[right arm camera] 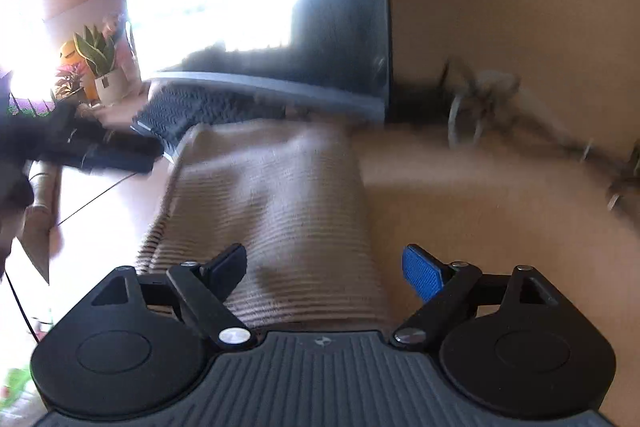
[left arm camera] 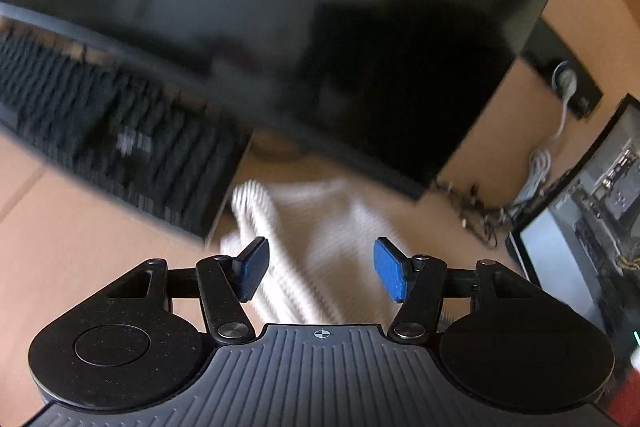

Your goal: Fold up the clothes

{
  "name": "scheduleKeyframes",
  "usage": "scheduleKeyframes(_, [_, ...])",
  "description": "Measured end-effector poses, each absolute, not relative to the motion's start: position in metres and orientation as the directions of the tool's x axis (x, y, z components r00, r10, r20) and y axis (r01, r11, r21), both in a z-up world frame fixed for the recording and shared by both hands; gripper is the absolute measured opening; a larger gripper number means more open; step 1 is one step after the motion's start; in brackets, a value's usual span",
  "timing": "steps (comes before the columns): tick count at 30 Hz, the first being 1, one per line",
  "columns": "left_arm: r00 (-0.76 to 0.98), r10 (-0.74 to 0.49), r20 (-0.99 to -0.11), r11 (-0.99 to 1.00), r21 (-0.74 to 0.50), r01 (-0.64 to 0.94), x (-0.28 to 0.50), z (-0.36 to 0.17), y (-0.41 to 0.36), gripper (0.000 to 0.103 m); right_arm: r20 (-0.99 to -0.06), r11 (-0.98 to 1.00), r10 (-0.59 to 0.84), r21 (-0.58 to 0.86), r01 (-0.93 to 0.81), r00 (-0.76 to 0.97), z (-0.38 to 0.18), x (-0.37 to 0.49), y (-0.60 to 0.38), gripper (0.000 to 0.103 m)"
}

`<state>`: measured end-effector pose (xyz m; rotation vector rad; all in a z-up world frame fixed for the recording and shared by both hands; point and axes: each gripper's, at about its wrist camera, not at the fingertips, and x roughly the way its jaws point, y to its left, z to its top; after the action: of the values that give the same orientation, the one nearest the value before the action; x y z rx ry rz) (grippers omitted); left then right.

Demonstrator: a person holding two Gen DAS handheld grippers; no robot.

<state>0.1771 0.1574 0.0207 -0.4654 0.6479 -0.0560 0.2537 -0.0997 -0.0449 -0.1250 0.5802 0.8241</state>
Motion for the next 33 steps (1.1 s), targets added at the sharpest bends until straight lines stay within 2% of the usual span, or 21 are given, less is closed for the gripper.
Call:
scheduleKeyframes(1, [0.8,-0.201,-0.565,0.894,-0.439,-0.086,0.183,0.022,0.159,0.062,-0.511,0.669,0.668,0.096,-0.737,0.54,-0.04,0.246,-0.099,0.066])
scheduleKeyframes(2, [0.794,-0.203,-0.573,0.898,-0.432,-0.081,0.191,0.021,0.158,0.062,-0.499,0.654,0.684,0.095,-0.751,0.532,-0.036,0.24,-0.098,0.064])
scheduleKeyframes(6, [0.739,-0.191,-0.646,0.93,-0.359,-0.073,0.226,0.002,0.147,0.06,-0.526,0.557,0.732,0.097,-0.825,0.433,-0.043,0.223,-0.075,0.064])
scheduleKeyframes(8, [0.727,-0.197,-0.658,0.929,-0.362,-0.075,0.232,-0.005,0.148,0.06,-0.578,0.543,0.7,0.047,-0.839,0.42,-0.059,0.219,-0.062,0.066])
scheduleKeyframes(12, [0.702,-0.21,-0.681,0.927,-0.367,-0.079,0.245,-0.02,0.15,0.062,-0.579,0.532,0.692,0.008,-0.847,0.43,-0.057,0.219,-0.065,0.067])
scheduleKeyframes(13, [0.695,-0.214,-0.686,0.926,-0.369,-0.079,0.248,-0.024,0.15,0.062,-0.573,0.543,0.695,0.022,-0.84,0.434,-0.05,0.223,-0.07,0.07])
scheduleKeyframes(14, [0.693,-0.22,-0.686,0.922,-0.378,-0.081,0.25,-0.027,0.152,0.062,-0.562,0.567,0.69,0.029,-0.823,0.456,-0.043,0.227,-0.075,0.08])
scheduleKeyframes(16, [0.702,-0.238,-0.671,0.909,-0.409,-0.083,0.248,-0.031,0.156,0.062,-0.542,0.637,0.659,0.033,-0.77,0.521,-0.035,0.239,-0.088,0.087])
scheduleKeyframes(19, [0.714,-0.245,-0.656,0.897,-0.433,-0.09,0.246,-0.034,0.159,0.062,-0.571,0.716,0.603,0.08,-0.693,0.557,-0.042,0.26,-0.104,0.087])
scheduleKeyframes(22, [0.719,-0.242,-0.652,0.89,-0.445,-0.103,0.246,-0.035,0.161,0.062,-0.627,0.745,0.609,0.243,-0.621,0.486,-0.065,0.277,-0.119,0.087])
scheduleKeyframes(23, [0.72,-0.241,-0.65,0.887,-0.448,-0.108,0.246,-0.035,0.161,0.062,-0.628,0.738,0.634,0.316,-0.597,0.451,-0.07,0.281,-0.122,0.083])
scheduleKeyframes(25, [0.724,-0.239,-0.647,0.882,-0.456,-0.116,0.245,-0.035,0.162,0.062,-0.609,0.715,0.669,0.372,-0.592,0.425,-0.067,0.282,-0.12,0.063])
scheduleKeyframes(26, [0.725,-0.238,-0.646,0.88,-0.46,-0.12,0.245,-0.035,0.162,0.062,-0.598,0.703,0.685,0.393,-0.593,0.416,-0.064,0.282,-0.118,0.063])
scheduleKeyframes(30, [0.732,-0.234,-0.64,0.869,-0.475,-0.137,0.245,-0.036,0.164,0.062,-0.6,0.7,0.655,0.25,-0.67,0.46,-0.047,0.28,-0.105,0.062])
scheduleKeyframes(33, [0.737,-0.231,-0.635,0.861,-0.486,-0.15,0.244,-0.036,0.166,0.061,-0.626,0.686,0.638,0.199,-0.699,0.448,-0.056,0.28,-0.108,0.062])
